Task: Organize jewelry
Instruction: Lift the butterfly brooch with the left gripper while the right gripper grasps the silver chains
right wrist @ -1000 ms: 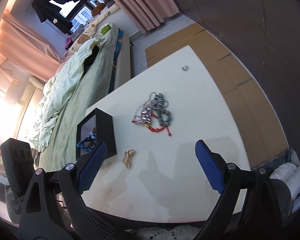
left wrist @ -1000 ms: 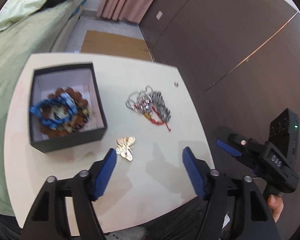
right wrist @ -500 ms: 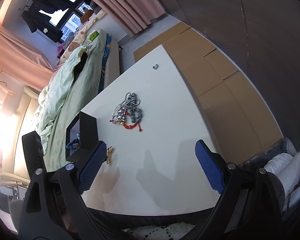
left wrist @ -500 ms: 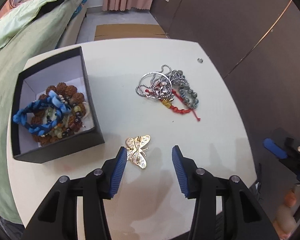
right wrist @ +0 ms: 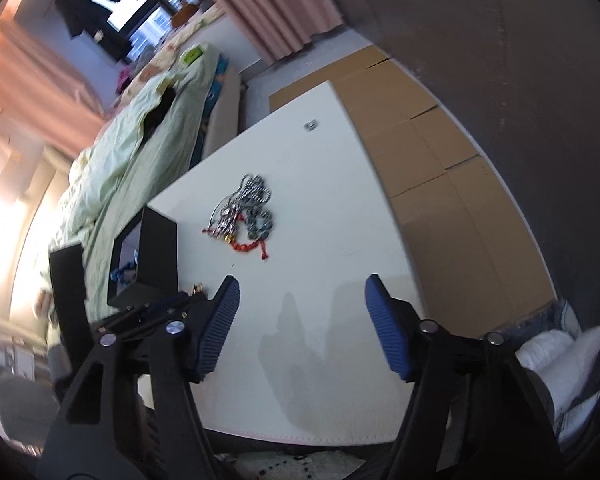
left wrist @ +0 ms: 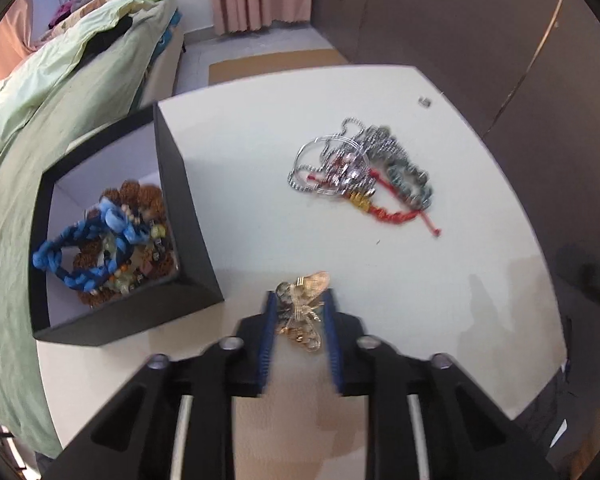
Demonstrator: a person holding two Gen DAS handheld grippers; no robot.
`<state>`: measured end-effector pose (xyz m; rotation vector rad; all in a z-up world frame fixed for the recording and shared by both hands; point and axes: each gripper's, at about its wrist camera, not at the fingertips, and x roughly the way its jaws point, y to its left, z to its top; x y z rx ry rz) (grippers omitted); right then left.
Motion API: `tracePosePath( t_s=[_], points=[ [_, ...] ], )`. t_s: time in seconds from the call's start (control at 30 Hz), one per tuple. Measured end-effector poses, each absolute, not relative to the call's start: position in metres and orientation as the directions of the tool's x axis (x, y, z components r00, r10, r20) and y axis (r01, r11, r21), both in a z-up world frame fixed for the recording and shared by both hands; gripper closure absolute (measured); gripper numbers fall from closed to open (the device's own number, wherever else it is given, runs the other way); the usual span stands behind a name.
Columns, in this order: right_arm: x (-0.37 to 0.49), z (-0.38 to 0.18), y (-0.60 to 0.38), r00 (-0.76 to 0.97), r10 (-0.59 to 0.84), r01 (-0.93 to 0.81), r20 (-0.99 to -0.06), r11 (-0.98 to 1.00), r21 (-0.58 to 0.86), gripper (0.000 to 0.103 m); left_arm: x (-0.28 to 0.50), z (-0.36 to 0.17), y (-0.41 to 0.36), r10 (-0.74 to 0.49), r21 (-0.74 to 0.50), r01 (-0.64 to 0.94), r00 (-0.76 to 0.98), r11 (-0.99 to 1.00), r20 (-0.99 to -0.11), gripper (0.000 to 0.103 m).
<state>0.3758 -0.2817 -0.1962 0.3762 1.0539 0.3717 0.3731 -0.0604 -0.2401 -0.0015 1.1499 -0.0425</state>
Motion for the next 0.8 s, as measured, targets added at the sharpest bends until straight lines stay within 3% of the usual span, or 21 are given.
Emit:
tracePosePath(
  t_s=[0.23,0.8],
  points=[
    [0.396,-0.204,-0.249,0.404,0.468,-0.209,-0.786,0.884,0.418,0.054,0.378,-0.228,-0.056,-0.091,-0.084,0.034,0.4,0.996,-0.912,0.094],
    [0.458,-0.222,-0.217,0.365,0.407,-0.201,-0.837,0.913,0.356,0.055,0.385,-0.166,-0.037,-0.223,-0.231,0.044,0.481,0.972,-0.848,0.094]
  ],
)
